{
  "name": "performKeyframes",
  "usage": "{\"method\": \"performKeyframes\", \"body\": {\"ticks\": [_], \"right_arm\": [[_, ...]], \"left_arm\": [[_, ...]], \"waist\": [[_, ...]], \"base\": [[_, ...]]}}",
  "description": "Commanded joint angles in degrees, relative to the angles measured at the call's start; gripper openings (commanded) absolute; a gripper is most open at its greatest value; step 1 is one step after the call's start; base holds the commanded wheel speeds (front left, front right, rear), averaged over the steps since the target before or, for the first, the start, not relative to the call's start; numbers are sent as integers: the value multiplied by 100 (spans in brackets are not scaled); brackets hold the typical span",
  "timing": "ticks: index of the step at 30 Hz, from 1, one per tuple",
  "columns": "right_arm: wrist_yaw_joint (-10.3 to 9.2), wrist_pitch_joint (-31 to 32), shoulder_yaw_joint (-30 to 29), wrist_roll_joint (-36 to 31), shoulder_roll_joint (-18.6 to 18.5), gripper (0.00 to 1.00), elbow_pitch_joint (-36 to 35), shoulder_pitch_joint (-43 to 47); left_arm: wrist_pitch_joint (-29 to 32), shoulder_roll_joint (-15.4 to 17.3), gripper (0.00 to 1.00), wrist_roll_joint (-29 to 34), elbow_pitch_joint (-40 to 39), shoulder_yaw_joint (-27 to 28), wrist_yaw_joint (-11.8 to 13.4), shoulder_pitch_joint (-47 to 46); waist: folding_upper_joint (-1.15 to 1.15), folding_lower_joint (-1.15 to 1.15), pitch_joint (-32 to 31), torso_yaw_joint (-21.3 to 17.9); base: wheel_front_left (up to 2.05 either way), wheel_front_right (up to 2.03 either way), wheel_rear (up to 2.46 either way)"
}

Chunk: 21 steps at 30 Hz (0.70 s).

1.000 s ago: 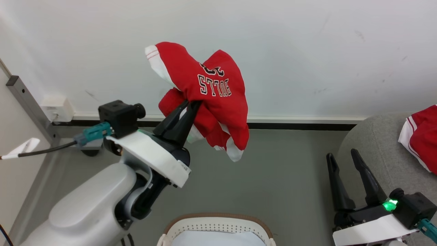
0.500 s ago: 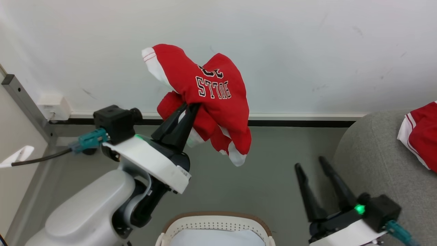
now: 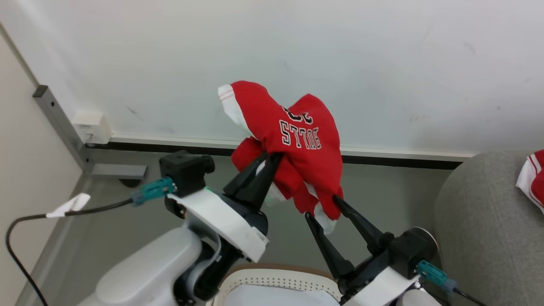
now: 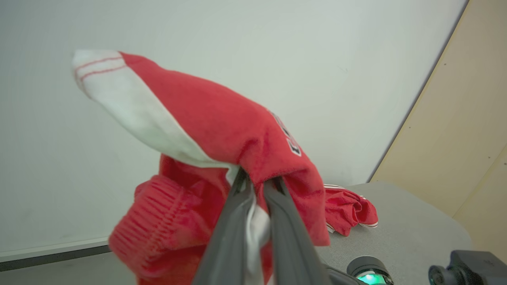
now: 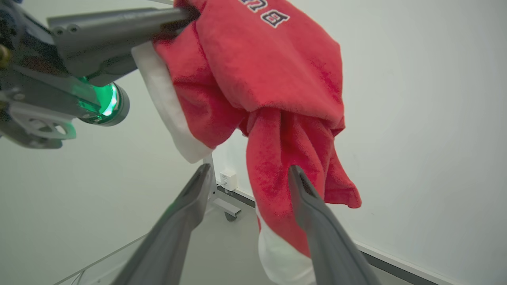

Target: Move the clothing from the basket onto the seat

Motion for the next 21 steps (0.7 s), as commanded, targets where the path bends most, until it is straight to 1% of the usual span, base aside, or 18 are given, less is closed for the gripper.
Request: {"method": "performKeyframes", "body": {"ticks": [1, 9, 13, 17, 18, 19, 20, 21], "right_arm": [[-13, 30, 14, -41, 24, 100, 134, -111], [-13, 40, -197, -190, 147, 100, 861, -504], [-13, 26, -244, -277, 156, 100, 1140, -706], [-13, -20, -308, -206, 174, 100, 1302, -846], [-13, -20, -312, -174, 177, 91, 1335, -859], [-13, -25, -303, -150, 179, 49, 1362, -867], [-13, -36, -293, -133, 179, 26, 1382, -875], [-13, -45, -283, -112, 179, 0, 1393, -882]], "left_arm": [[-29, -59, 0, 80, 42, -30, -53, 76], [68, -411, 0, 66, 112, -377, -251, 162], [121, -537, 0, 13, 116, -509, -315, 221], [156, -590, 0, -62, 154, -575, -355, 266], [159, -592, 0, -65, 171, -584, -360, 282], [160, -586, 0, -62, 187, -589, -363, 296], [158, -578, 0, -75, 200, -586, -362, 308], [155, -566, 0, -86, 211, -580, -360, 318]], "waist": [[0, 0, -42, 98], [0, 0, -196, 563], [0, 0, -259, 797], [0, 0, -314, 987], [0, 0, -329, 1022], [0, 0, -341, 1050], [0, 0, -351, 1071], [0, 0, -356, 1085]], "base": [[0, 0, 0], [0, 0, 0], [0, 0, 0], [0, 0, 0], [0, 0, 0], [0, 0, 0], [0, 0, 0], [0, 0, 0]]}}
